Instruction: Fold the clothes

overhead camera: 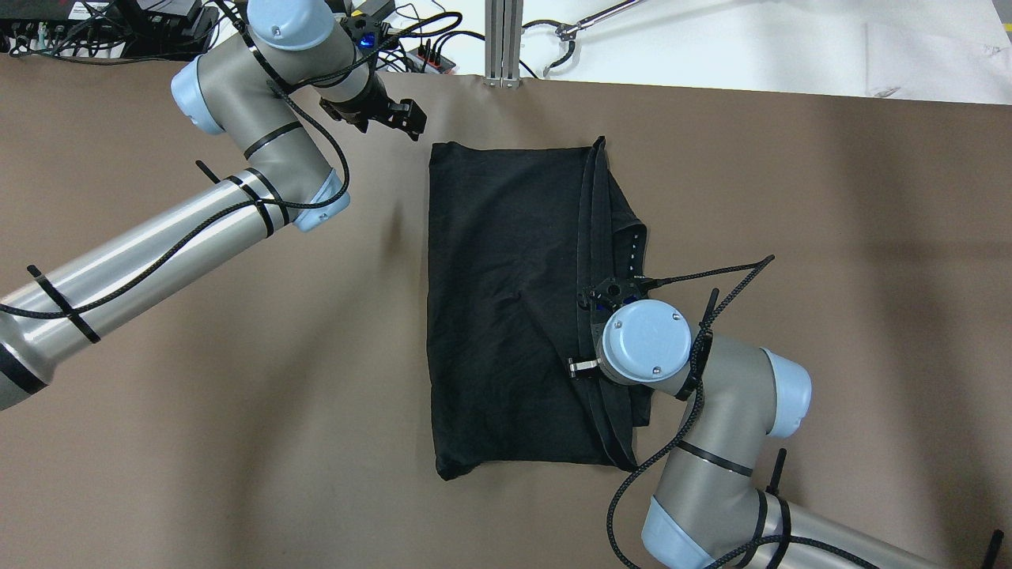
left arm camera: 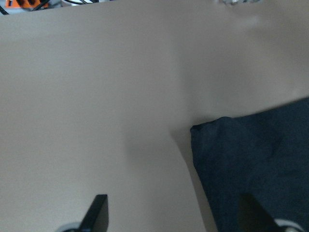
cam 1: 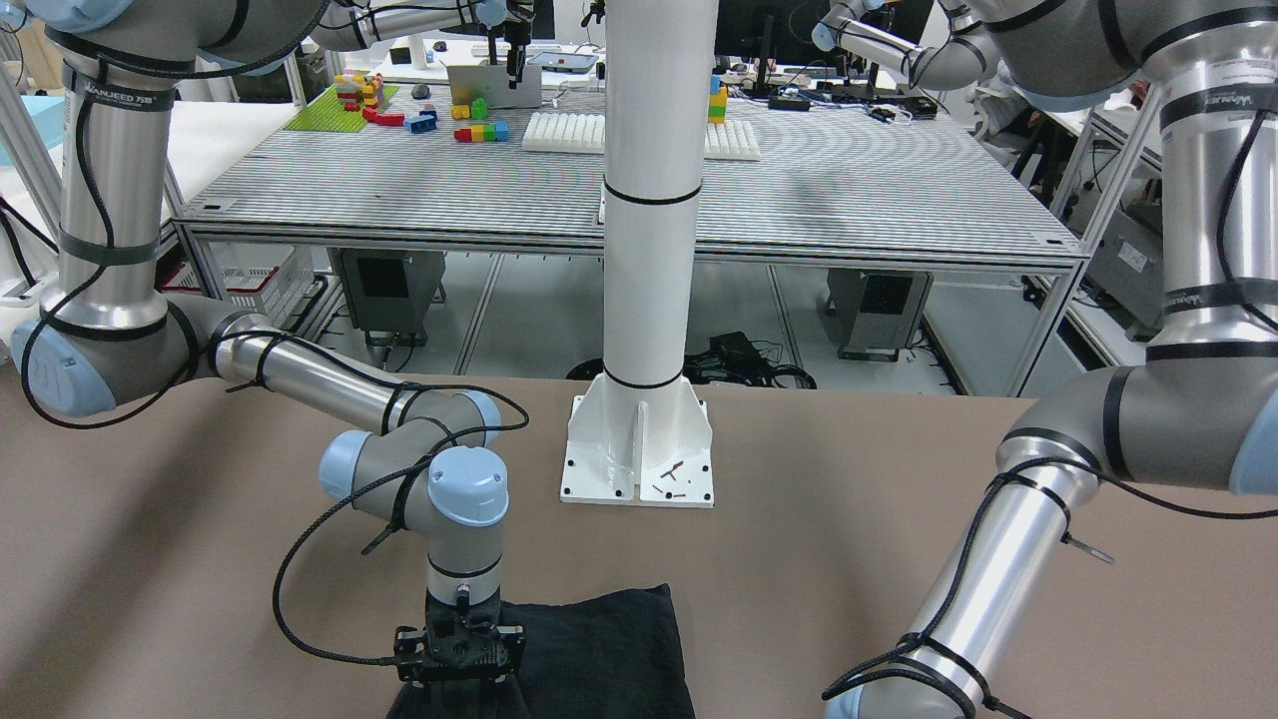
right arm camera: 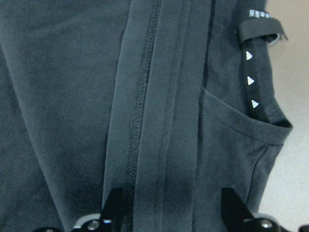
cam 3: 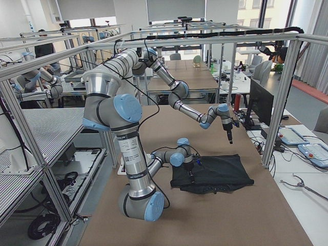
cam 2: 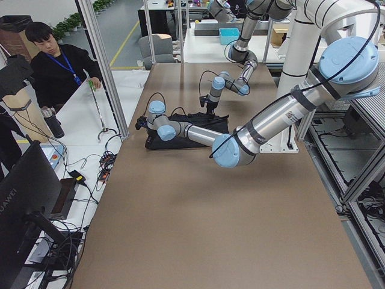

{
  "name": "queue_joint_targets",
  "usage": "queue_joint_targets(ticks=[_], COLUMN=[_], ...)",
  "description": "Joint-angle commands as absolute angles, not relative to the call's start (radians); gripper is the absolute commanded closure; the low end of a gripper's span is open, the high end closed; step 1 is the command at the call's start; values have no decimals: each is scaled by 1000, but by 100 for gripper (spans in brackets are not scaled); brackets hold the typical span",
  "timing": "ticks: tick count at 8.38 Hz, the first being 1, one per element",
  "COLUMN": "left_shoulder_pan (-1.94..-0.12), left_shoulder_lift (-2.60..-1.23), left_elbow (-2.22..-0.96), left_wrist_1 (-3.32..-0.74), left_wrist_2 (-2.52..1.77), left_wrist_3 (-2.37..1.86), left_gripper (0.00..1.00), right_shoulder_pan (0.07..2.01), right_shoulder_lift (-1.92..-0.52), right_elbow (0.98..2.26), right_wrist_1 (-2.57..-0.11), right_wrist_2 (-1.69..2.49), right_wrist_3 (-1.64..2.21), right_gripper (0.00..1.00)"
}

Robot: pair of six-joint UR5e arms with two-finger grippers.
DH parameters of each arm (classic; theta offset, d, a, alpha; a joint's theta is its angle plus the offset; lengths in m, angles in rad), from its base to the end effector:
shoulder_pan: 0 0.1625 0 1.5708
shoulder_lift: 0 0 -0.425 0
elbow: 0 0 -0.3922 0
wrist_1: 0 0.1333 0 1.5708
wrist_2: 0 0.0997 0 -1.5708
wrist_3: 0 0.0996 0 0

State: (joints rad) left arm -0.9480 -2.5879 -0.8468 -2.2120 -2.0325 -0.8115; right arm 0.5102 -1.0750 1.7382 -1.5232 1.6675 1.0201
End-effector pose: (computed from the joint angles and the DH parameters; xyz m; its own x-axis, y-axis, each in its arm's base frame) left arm 0.4340 -0.7569 0.2455 0.6082 0.2097 -0.7656 0.1372 0.9222 0.3616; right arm -0.5081 -0.4261 0.3050 0.7891 -0.1552 0.5943 -0.0213 0.9600 0.2791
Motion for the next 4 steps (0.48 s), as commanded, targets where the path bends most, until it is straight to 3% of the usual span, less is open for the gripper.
queue_joint_targets(ticks=[1,2,4], left_shoulder_pan=[-948,-948,-948], left_shoulder_lift=[-2588,-2588,-2588], left_elbow=[-847,-847,-847], left_wrist_1=[-2212,-2212,-2210], left_wrist_2=[-2033,-2033,-2033], left_wrist_3=[-811,-811,-811], left_gripper=[6,6,6], right_shoulder_pan=[511,512,523], right_shoulder_lift=[-1078,-1081,-1085], right_elbow=[1741,1741,1747], right_wrist_1=[-1523,-1523,-1523], right_wrist_2=[1669,1669,1677], right_wrist_3=[980,968,944], right_gripper=[60,67,70])
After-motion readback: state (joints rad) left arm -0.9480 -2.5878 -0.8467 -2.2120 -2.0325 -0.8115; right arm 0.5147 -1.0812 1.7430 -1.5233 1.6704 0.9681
